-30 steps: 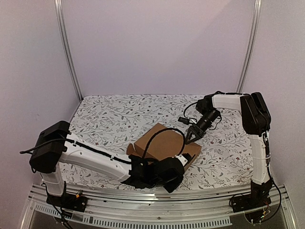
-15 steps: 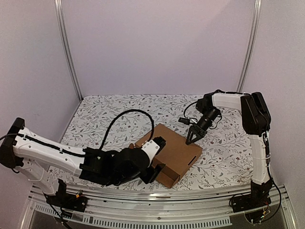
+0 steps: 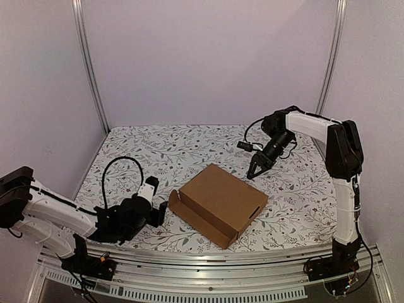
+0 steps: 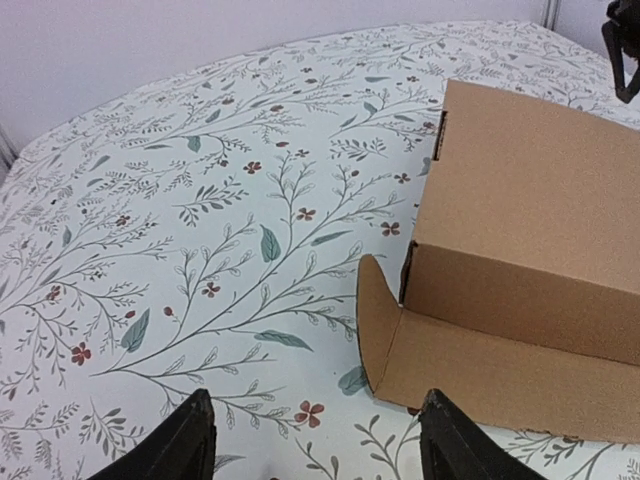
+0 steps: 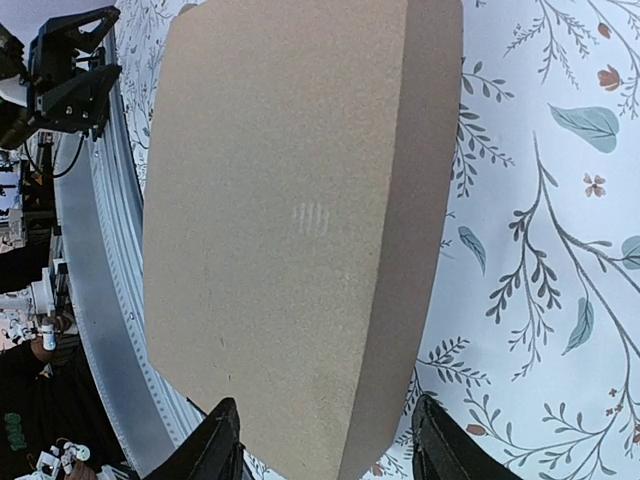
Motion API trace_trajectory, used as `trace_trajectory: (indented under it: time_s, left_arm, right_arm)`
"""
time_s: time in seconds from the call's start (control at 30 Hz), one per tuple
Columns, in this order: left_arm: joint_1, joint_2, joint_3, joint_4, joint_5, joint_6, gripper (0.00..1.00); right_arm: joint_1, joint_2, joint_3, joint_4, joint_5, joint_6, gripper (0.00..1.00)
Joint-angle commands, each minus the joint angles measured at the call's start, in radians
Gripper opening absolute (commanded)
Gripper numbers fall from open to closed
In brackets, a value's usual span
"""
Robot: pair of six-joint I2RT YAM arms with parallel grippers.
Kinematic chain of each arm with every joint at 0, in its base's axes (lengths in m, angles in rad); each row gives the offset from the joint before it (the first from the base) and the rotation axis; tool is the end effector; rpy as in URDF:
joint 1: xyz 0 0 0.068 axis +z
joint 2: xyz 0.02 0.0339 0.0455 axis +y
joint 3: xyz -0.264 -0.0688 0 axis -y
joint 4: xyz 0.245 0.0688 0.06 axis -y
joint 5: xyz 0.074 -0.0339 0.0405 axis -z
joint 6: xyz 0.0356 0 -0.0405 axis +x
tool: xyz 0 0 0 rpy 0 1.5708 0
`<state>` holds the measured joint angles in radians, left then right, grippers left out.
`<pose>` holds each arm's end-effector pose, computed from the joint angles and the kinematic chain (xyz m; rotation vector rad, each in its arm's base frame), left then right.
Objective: Fold the paper box
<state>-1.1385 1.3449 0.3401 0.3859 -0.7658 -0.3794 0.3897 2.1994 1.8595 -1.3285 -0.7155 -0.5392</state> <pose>0.1163 -0.1931 0.1384 0.3487 1.9738 -0.1226 0.3763 0.1798 0.2015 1.2531 -2.6195 -1.0929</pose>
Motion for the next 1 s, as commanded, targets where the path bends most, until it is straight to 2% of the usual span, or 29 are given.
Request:
trace_trajectory:
  time_s: [0.0, 0.07, 0.13, 0.33, 0.53, 0.97]
  left_arm:
    - [0.122, 0.028, -0.084, 0.293, 0.159, 0.052, 0.68]
    - [0.169, 0.069, -0.096, 0.383, 0.275, 0.095, 0.67]
    - [0.206, 0.111, -0.073, 0.392, 0.358, 0.118, 0.67]
    - [0.277, 0.265, -0.029, 0.479, 0.516, 0.111, 0.62]
    - [0.3, 0.346, -0.01, 0.534, 0.535, 0.1, 0.5]
    - [0.311, 0.397, -0.01, 0.62, 0.61, 0.171, 0.26]
  right_arm:
    - [-0.003, -0.027, 0.007, -0.011, -0.002, -0.007, 0.57]
    - [0.0, -0.023, 0.007, -0.013, -0.011, -0.007, 0.57]
    - [0.009, -0.023, 0.007, -0.017, -0.014, -0.011, 0.58]
    - [0.038, -0.022, 0.009, -0.009, 0.018, -0.016, 0.59]
    - [0.04, 0.003, 0.003, -0.006, 0.01, -0.013, 0.59]
    - [0.08, 0.041, -0.01, 0.007, 0.004, -0.021, 0.6]
